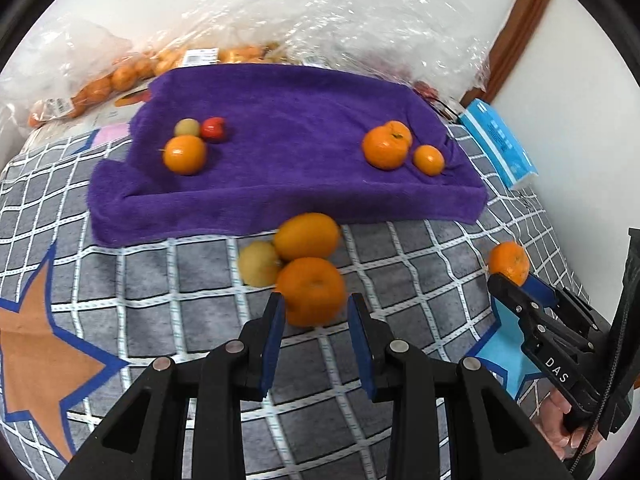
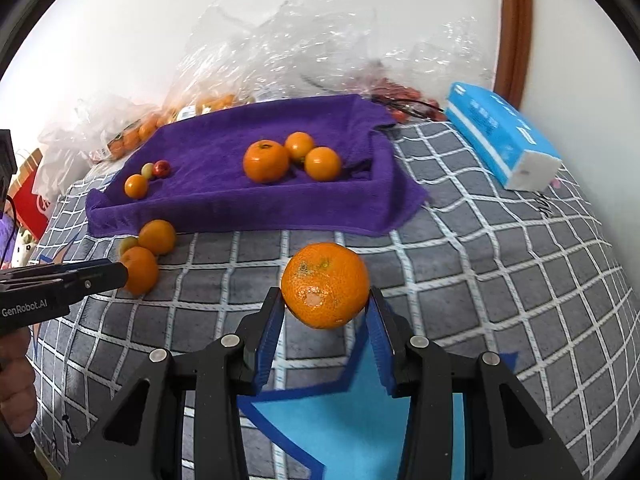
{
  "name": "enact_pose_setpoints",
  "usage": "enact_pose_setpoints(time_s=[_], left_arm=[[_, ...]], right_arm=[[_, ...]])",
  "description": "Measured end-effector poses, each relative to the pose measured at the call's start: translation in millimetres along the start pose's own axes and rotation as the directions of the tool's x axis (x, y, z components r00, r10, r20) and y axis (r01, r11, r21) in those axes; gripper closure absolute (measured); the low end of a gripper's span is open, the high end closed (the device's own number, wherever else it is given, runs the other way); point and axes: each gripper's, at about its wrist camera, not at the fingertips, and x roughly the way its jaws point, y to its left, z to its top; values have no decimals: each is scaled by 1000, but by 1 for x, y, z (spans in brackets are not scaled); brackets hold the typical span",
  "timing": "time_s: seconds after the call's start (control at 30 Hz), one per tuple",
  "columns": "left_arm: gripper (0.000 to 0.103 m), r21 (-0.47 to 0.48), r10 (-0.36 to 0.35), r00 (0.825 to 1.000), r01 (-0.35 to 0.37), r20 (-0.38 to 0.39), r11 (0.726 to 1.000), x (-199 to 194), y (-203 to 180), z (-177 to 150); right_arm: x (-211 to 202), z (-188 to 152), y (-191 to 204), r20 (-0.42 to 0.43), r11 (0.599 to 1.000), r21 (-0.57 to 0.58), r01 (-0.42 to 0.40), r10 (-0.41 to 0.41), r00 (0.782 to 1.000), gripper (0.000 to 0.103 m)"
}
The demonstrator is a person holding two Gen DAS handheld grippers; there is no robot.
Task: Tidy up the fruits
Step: 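Grasp an orange with the left tool while the right tool holds the large orange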
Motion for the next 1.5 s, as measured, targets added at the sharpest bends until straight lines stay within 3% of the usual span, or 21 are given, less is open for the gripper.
enact_pose_setpoints(time_s=[0.43,0.87,1.5], left_arm=[[66,5,50,999,-50,6,999,10,-2,4],[64,8,34,999,-35,13,999,21,-2,2],[64,-58,67,992,-61,109,996,-40,28,1]], right_arm=[[5,-7,-12,-12,1000,24,-4,5,1000,61],[11,-2,-2,-21,1000,-10,6,-6,1000,61],[-26,15,33,65,997,-69,-34,39,997,61]])
